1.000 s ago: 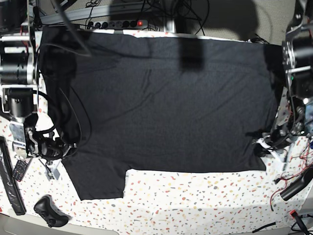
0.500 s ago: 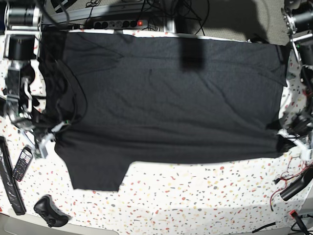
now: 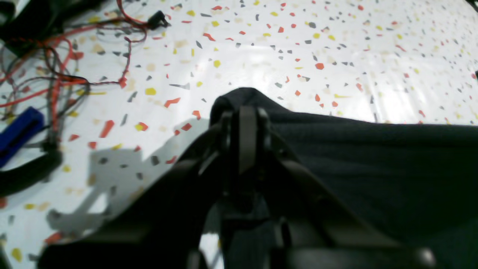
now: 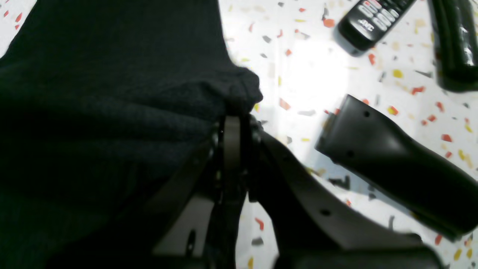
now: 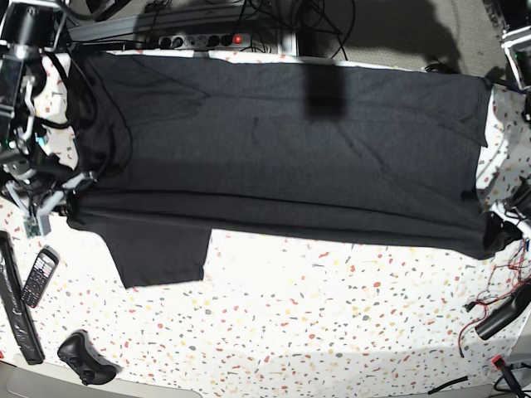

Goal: Fold the T-shirt properly
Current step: 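Lift the hem with both grippers and fold it over toward the collar, then release and reposition the right gripper at the sleeve end of the folded strip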

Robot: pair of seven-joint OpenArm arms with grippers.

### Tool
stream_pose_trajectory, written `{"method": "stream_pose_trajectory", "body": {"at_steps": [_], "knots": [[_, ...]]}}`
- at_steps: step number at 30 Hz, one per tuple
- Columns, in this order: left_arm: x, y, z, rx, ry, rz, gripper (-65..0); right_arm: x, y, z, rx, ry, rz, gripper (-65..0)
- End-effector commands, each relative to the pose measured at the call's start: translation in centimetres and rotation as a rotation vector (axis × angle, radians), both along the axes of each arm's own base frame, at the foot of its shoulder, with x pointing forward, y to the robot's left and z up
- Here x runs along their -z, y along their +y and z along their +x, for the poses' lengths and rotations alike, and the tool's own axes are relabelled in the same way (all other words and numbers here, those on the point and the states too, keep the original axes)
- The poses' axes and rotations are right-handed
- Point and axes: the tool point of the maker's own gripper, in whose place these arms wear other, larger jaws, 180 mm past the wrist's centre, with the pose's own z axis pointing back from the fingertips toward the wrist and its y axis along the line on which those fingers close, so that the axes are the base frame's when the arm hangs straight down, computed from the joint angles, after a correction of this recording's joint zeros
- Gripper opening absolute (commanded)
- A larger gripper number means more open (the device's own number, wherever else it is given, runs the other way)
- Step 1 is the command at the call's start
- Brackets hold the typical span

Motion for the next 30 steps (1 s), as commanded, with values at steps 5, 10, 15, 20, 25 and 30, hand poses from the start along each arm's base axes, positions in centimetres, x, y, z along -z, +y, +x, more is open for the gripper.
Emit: {"method": "stream_pose_trajectory", "body": {"at_steps": [5,10,15,20,25,30], "knots": [[-0.5,2.2,-1.4,-0.047,-0.003,-0.019,-65.0,-1.8,-1.3,-1.8,0.025,-0.051,0.0,-65.0],[0.5,3.2,-3.8,-0.049,0.032,-0.049,-65.0,-1.0,-2.1,-4.4,0.054,-0.02,0.022,-65.0],[2.9,3.1,-6.2,-0.038,0.115,-0.046,-65.0,0.8,-1.9,-6.3,0.061,0.035,0.027,-65.0],[4.5,3.1,-7.8,-0.034,0.178,-0.033,-63.5,2.1,-1.4,-7.0,0.079,0.082,0.054,-62.5],[4.3,3.3,-7.8,-0.026,0.188,-0.011,-37.7,1.4,-0.8,-5.9,0.079,0.057,0.11,-38.3],[2.6,4.5,-7.6,0.004,0.203,0.136,-37.7,-0.5,0.8,-3.2,0.067,0.056,0.238,-38.3]]}}
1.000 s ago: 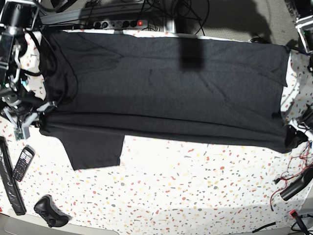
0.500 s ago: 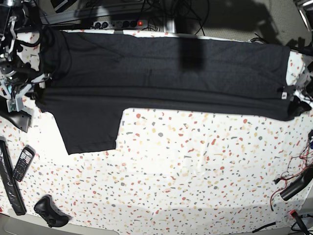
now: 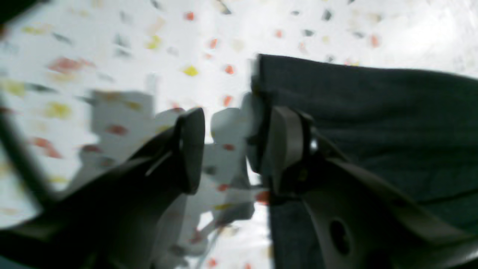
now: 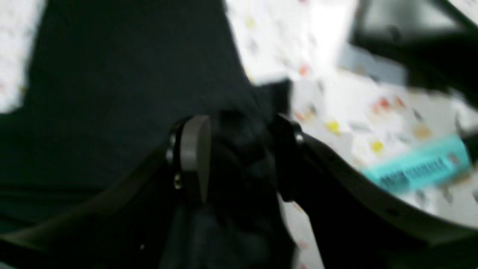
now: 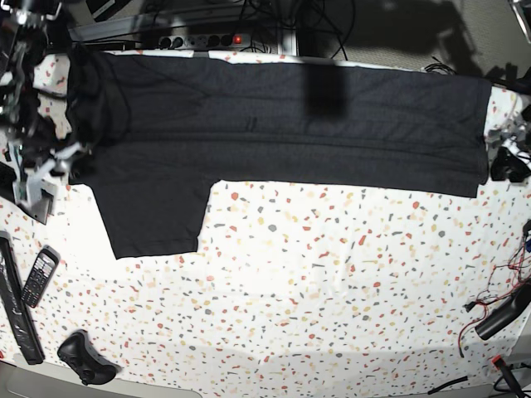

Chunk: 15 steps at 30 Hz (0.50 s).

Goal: Fold the T-shirt properly
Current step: 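Release and reposition the right gripper at the sleeve end of the folded strip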

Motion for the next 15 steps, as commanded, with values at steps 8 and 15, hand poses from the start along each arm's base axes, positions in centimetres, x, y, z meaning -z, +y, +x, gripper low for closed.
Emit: {"method": "stream_pose_trajectory", "body": {"at_steps": [8,15], "knots": [[-4.4,-1.1,2.8,0.017,-0.153,-0.018,-38.1,-4.0,1.7,5.4,-0.055,-0.098,0.042,-38.3],[-3.4,-4.8,4.2,0.012,-0.182,-0.122,-38.2,-3.4,3.5,11.3,-0.106,-0.052,0.056,-38.3]]}}
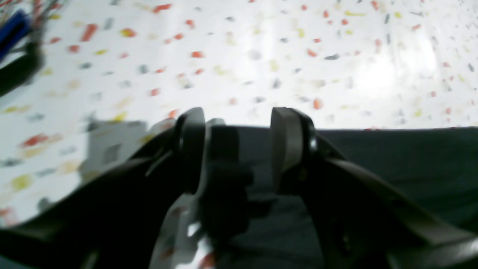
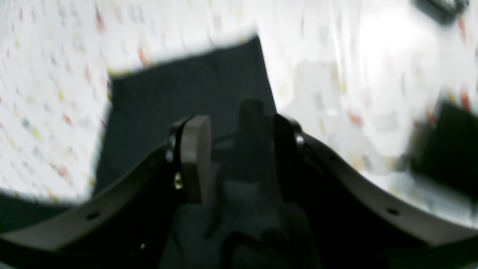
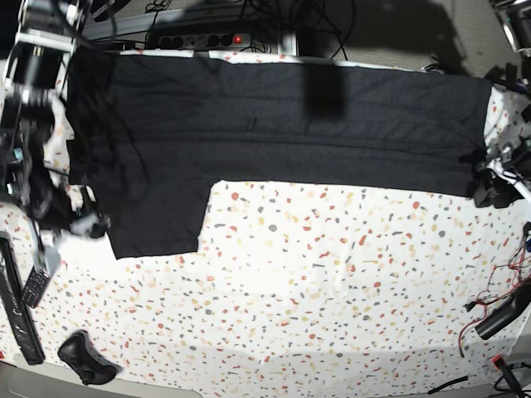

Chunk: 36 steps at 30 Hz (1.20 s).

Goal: Fold the T-shirt properly
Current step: 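Release and reposition the right gripper at the sleeve end of the folded strip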

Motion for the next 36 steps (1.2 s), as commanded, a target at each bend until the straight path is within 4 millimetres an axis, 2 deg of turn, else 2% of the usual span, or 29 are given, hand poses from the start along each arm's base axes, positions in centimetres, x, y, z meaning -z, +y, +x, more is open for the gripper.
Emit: {"method": "stream_pose_trajectory", "body": {"at_steps": [1,6,11,16,22,25,29,31,34,36], "knots": [[-1.8,0.2,1.0,0.0,-0.057,0.004,-38.2,-1.7,-0.2,1.8,-0.008,-0.039,0.003,-38.3],[-1.0,-1.1,1.3,0.0,-0.048,-0.008,-38.2,-0.5,-0.4,5.7,-0.023,0.085,-0.068,-38.3],[-1.1,-1.3,1.5,-0.002,-0.059,-0.009,-38.2,0.8,-2.0,6.7,0.006,0.216,-0.112,-38.3],[-1.3,-1.3,1.6,-0.004,-0.068,-0.011,-38.2,2.2,-3.0,6.5,0.07,0.291,-0.053,-38.3],[-1.2,-1.3,1.6,-0.004,-0.067,-0.011,-38.2,5.1,-4.1,4.5,0.103,0.391,-0.059,-38.9],[-1.2,-1.3,1.6,-0.003,-0.067,-0.011,-38.1,6.1,-4.2,3.6,0.111,0.427,-0.048,-45.3],[-1.2,-1.3,1.6,-0.004,-0.067,-0.011,-38.2,6.6,-4.2,3.0,0.112,0.452,-0.045,-47.0],[-1.2,-1.3,1.6,-0.004,-0.066,-0.011,-38.2,6.6,-4.1,3.1,0.107,0.452,-0.045,-52.7],[-1.2,-1.3,1.6,-0.004,-0.067,-0.011,-38.2,6.4,-3.8,3.2,0.068,0.442,-0.045,-65.0],[-1.2,-1.3,1.6,-0.003,-0.067,-0.011,-38.2,6.2,-3.6,3.4,0.051,0.432,-0.044,-65.0]]}}
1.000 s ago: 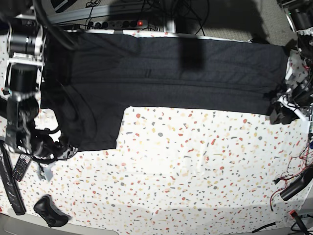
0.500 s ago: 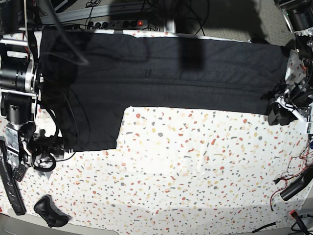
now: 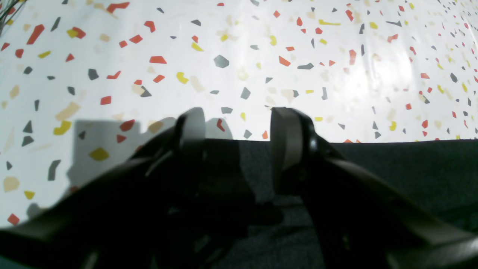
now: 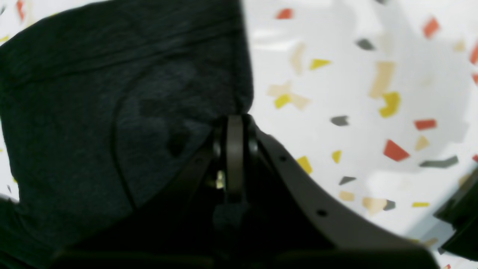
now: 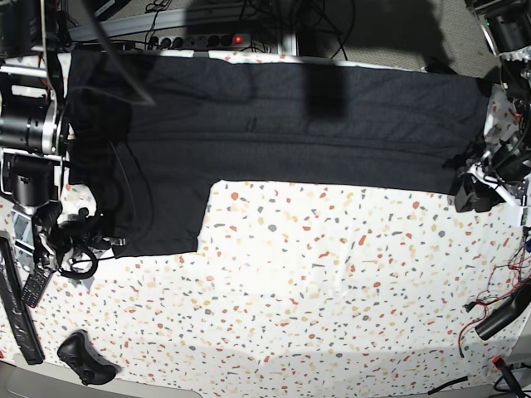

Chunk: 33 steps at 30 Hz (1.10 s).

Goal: Fold the T-shirt properly
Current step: 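Release and reposition the right gripper at the sleeve end of the folded strip, then lift the sleeve end with the right gripper and fold it toward the middle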

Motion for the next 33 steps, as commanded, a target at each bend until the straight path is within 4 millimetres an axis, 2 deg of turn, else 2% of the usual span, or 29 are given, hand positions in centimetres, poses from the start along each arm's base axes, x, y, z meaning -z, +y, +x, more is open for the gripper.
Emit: {"method": "stream_pose_trajectory", "body": {"at_steps": [1,4,9,13,16,22,30,33], "knots": [[-2.1,0.6,1.0,-0.002,-0.068,0.01,-38.2,-2.3,-0.4,1.9,-0.017,-0.069,0.0,-65.0],[-2.0,0.6,1.0,-0.002,-0.067,0.01,-38.2,-3.6,0.9,2.9,-0.136,-0.127,0.019,-65.0],[-2.0,0.7,1.0,-0.002,-0.065,0.013,-38.2,-6.2,2.3,3.6,-0.201,-0.163,0.013,-65.0],[-1.4,1.1,0.8,-0.002,-0.04,0.057,-38.2,-6.9,3.7,2.8,-0.291,-0.221,-0.049,-65.0],[-1.3,1.1,0.7,-0.002,-0.036,0.065,-38.2,-6.7,6.0,0.8,-0.376,-0.272,-0.063,-65.0],[-1.3,1.1,0.7,-0.002,-0.035,0.065,-38.2,-7.2,11.6,-4.7,-0.532,-0.373,-0.054,-65.0],[-1.3,1.1,0.7,-0.002,-0.035,0.065,-38.2,-7.6,17.5,-13.5,-0.689,-0.403,0.008,-65.0],[-1.3,1.1,0.7,-0.002,-0.035,0.065,-38.2,-7.6,19.0,-16.6,-0.727,-0.397,0.041,-65.0]]}}
